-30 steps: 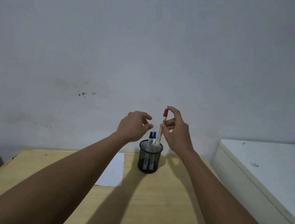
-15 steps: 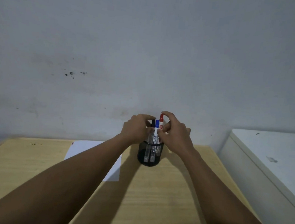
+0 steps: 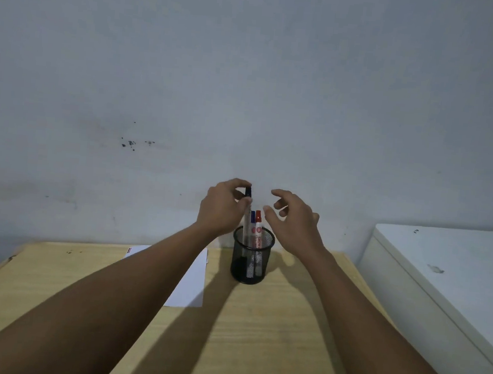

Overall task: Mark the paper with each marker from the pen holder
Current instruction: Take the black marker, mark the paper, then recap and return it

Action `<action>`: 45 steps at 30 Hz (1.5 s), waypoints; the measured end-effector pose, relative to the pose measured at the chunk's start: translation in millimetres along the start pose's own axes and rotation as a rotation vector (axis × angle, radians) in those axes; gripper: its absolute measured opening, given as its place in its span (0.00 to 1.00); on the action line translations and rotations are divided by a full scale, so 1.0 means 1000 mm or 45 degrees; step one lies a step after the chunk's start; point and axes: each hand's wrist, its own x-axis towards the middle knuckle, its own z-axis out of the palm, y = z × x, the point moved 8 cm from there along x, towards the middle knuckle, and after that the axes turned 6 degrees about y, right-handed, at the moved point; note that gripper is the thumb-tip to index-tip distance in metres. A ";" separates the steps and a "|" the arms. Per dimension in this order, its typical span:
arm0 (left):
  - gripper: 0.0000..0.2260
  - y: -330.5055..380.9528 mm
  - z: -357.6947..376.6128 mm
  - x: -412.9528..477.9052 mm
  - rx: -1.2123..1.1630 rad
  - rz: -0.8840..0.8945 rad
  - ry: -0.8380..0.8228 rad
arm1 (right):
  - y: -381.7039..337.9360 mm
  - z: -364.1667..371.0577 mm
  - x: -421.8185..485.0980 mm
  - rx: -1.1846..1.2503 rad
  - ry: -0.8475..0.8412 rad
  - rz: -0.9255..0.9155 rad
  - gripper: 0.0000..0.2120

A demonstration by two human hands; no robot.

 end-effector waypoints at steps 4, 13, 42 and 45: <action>0.11 0.020 -0.057 -0.003 -0.431 -0.223 0.129 | -0.039 -0.005 -0.007 0.355 -0.234 0.105 0.21; 0.14 0.042 -0.157 -0.041 -0.601 -0.360 0.106 | -0.110 -0.035 -0.027 1.379 -0.144 0.482 0.07; 0.11 -0.018 -0.215 -0.080 -0.228 -0.203 -0.430 | -0.193 0.058 -0.074 1.317 -0.646 0.237 0.01; 0.17 -0.048 -0.212 -0.085 -0.321 -0.350 -0.499 | -0.192 0.075 -0.077 1.334 -0.694 0.262 0.04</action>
